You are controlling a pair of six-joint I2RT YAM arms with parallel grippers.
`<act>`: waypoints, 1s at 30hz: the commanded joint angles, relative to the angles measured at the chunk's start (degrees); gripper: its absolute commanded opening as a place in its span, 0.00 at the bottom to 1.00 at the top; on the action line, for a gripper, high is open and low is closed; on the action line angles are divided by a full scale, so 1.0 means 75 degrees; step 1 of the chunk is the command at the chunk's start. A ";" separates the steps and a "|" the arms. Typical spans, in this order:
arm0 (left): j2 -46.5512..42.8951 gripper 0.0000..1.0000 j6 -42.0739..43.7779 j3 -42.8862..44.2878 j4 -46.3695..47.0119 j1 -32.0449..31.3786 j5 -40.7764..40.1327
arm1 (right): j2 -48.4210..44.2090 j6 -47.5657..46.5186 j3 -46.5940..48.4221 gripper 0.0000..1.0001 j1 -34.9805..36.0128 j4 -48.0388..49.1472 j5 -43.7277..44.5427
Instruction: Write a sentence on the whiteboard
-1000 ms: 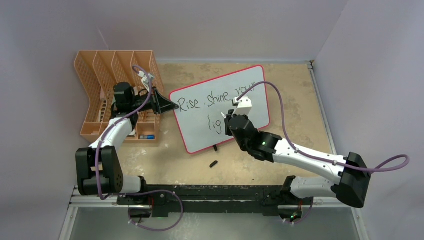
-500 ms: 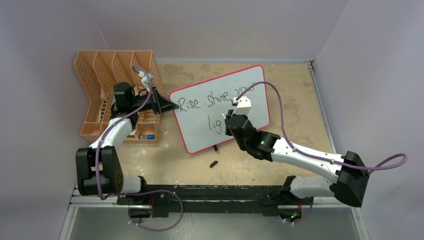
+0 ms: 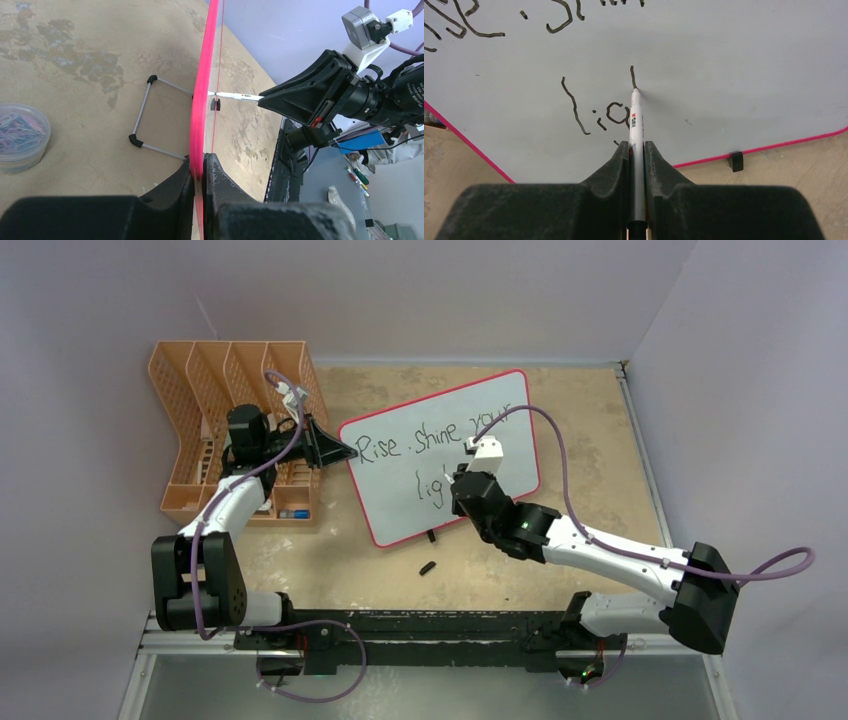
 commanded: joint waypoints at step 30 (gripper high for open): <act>-0.0071 0.00 0.0030 0.0150 0.0133 0.0093 -0.0219 | -0.0687 0.0309 -0.0093 0.00 -0.0016 -0.0471 -0.0427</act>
